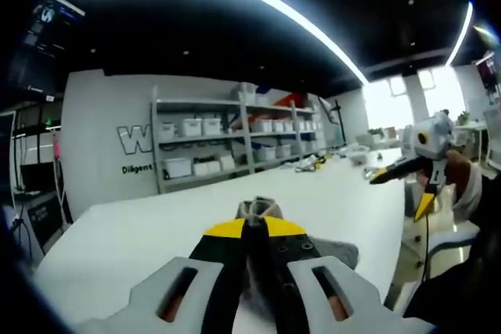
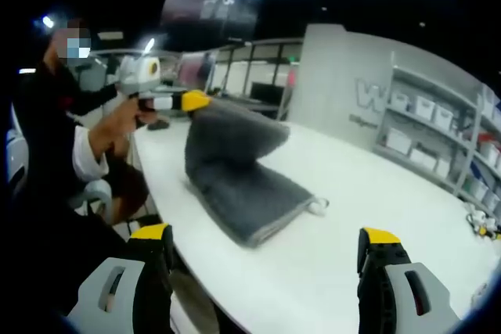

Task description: Open the folded towel by lifting each exposed corner and separating the folded layers until the towel lies flat within the target outline without major curled edges

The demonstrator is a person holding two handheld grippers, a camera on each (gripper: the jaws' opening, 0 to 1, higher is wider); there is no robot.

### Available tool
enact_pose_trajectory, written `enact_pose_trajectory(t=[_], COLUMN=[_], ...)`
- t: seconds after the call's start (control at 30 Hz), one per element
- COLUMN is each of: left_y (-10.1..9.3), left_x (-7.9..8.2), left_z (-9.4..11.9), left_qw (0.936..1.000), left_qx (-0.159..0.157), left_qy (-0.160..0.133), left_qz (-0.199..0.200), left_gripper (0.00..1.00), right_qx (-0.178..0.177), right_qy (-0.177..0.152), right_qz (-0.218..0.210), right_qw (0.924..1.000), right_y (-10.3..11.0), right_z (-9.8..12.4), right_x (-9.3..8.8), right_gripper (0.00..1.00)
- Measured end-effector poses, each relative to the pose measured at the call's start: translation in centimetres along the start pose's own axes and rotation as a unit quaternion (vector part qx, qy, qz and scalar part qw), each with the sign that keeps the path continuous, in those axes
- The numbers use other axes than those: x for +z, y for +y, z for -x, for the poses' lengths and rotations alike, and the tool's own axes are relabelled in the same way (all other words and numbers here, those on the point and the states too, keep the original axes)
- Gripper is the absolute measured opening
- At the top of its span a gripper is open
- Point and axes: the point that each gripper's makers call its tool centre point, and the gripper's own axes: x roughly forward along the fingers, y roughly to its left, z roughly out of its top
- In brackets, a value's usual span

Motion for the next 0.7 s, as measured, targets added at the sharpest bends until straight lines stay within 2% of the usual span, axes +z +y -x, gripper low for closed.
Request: enact_pose_trajectory(t=[0.3,0.7], left_y=[1.8,4.4], left_x=[-0.9,-3.3], left_z=[1.8,5.0], left_qw=[0.9996,0.9972], left_qx=[0.024,0.062], left_qy=[0.002,0.018], left_qz=[0.015,0.039], left_gripper=[0.06,0.06], right_qx=[-0.003,0.004], right_qy=[-0.005,0.001], right_qz=[-0.002,0.002], right_qw=[1.0000,1.0000], right_y=[-0.2,0.4], right_z=[0.3,-0.2], right_x=[0.3,0.0], right_gripper=[0.99,0.99])
